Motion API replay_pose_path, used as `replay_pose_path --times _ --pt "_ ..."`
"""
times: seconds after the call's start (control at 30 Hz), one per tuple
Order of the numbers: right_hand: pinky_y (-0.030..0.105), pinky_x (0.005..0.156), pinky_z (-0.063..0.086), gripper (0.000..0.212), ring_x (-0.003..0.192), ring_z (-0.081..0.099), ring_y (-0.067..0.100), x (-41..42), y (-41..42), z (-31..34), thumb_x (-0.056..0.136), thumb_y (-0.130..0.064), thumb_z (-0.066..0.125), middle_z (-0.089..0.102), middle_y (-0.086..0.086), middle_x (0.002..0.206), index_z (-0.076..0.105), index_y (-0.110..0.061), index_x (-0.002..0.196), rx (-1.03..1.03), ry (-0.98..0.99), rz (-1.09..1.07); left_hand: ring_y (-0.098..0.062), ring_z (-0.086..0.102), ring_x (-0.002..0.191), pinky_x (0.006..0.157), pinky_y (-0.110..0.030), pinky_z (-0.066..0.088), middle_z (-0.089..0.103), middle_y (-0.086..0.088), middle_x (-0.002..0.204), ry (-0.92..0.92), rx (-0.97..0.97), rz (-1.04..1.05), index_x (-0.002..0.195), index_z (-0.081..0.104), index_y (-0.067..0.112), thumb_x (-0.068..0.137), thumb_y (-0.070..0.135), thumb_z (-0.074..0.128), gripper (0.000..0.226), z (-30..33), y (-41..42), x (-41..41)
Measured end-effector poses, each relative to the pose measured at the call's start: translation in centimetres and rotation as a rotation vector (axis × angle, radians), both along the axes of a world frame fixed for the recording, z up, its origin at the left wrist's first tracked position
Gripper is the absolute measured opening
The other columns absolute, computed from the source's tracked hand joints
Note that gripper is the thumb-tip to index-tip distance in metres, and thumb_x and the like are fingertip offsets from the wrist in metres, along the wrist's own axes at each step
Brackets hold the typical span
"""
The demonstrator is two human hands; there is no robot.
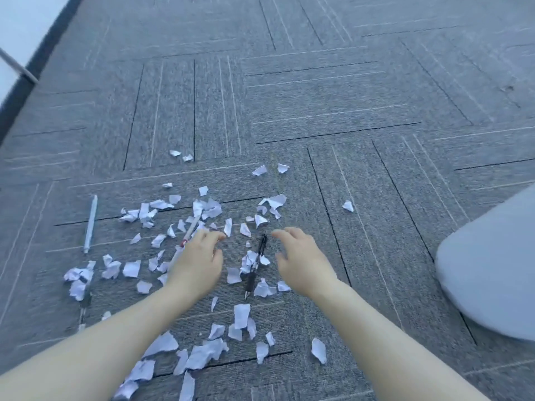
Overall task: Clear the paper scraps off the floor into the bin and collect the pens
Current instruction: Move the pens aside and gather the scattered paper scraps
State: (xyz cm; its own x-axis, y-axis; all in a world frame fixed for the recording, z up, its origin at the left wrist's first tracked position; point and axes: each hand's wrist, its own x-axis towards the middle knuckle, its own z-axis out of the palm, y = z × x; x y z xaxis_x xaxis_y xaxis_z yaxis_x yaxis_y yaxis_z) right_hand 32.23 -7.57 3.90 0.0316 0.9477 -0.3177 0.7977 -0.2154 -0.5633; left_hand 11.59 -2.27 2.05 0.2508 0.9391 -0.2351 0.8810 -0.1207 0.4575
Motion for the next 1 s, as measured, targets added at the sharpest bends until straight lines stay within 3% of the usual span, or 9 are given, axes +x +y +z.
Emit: replay_pose_path --times 0.17,0.37,0.5,0.63,0.7,0.77,0.83,0.93,1.0 --pt "0.050 0.114 0.023 0.062 0.146 0.001 0.040 -2.0 5.8 -2.9 0.096 -0.039 0.043 -0.002 0.007 0.162 0.013 -0.036 0.151 -0.096 -0.251 0.069 -0.026 0.016 0.140 0.115 -0.040 0.022 0.019 -0.007 0.154 0.217 0.040 0.010 0.146 0.028 0.024 0.093 0.038 0.045 0.057 -2.4 0.0 -4.9" --pt "0.056 0.114 0.021 0.065 0.145 -0.008 0.045 -2.9 11.8 -4.5 0.095 -0.047 0.042 -0.008 0.007 0.162 0.011 -0.036 0.152 -0.249 -0.270 0.033 -0.020 -0.007 0.146 0.115 -0.030 -0.006 -0.002 -0.007 0.159 0.234 0.125 -0.211 0.151 0.007 0.020 0.096 0.038 0.039 0.066 -3.6 2.0 -4.6" --pt "0.048 0.113 0.024 0.054 0.147 0.001 0.036 -7.1 9.2 -4.8 0.096 -0.022 0.040 0.008 0.007 0.161 0.027 -0.021 0.149 -0.141 -0.231 0.175 -0.027 0.004 0.146 0.119 -0.037 0.003 0.013 -0.015 0.157 0.236 0.172 -0.295 0.149 0.016 0.008 0.095 0.025 0.033 0.059 -5.3 1.8 -3.9" --pt "0.042 0.083 0.053 0.038 0.120 0.050 0.032 -9.6 6.7 -4.4 0.087 -0.013 0.050 0.056 0.003 0.135 0.061 -0.014 0.123 0.262 -0.264 0.319 -0.034 0.048 0.124 0.111 -0.043 0.033 0.060 -0.017 0.123 0.159 0.289 -0.320 0.123 0.056 -0.003 0.081 0.009 0.037 0.047 -5.7 1.2 -4.9" --pt "0.045 0.089 0.050 0.043 0.124 0.044 0.032 -10.2 8.7 -4.4 0.090 -0.015 0.049 0.049 0.004 0.142 0.053 -0.016 0.132 0.300 -0.225 0.277 -0.034 0.050 0.123 0.107 -0.044 0.037 0.062 -0.015 0.117 0.151 0.357 -0.316 0.117 0.062 -0.001 0.079 0.003 0.051 0.039 -5.9 0.8 -6.3" --pt "0.046 0.109 0.034 0.055 0.143 0.019 0.029 -10.9 11.5 -5.0 0.094 -0.023 0.044 0.021 0.002 0.159 0.031 -0.021 0.148 0.124 -0.185 0.294 -0.031 0.050 0.123 0.106 -0.042 0.034 0.062 -0.011 0.119 0.175 0.390 -0.280 0.115 0.064 0.005 0.079 0.003 0.054 0.037 -5.7 0.7 -7.6" --pt "0.045 0.117 0.019 0.062 0.148 0.004 0.026 -11.9 13.7 -5.7 0.095 -0.029 0.043 0.006 0.000 0.162 0.019 -0.025 0.152 -0.006 -0.241 0.377 -0.029 0.050 0.120 0.100 -0.040 0.032 0.062 -0.007 0.119 0.196 0.401 -0.230 0.114 0.065 0.010 0.078 0.003 0.058 0.038 -5.2 0.9 -8.8" --pt "0.040 0.118 0.014 0.054 0.148 0.008 0.026 -12.7 13.8 -5.6 0.098 -0.025 0.043 0.013 0.004 0.161 0.027 -0.018 0.149 0.026 -0.299 0.413 -0.029 0.049 0.114 0.091 -0.039 0.033 0.061 -0.005 0.117 0.212 0.409 -0.160 0.115 0.063 0.011 0.074 -0.004 0.061 0.044 -5.2 1.8 -10.7" --pt "0.034 0.114 0.022 0.042 0.145 0.021 0.025 -12.7 11.9 -5.3 0.099 -0.015 0.041 0.029 0.006 0.156 0.042 -0.010 0.141 0.108 -0.281 0.437 -0.029 0.047 0.112 0.089 -0.040 0.037 0.061 -0.006 0.116 0.190 0.399 -0.089 0.115 0.063 0.010 0.073 -0.008 0.061 0.046 -5.0 2.3 -11.8"
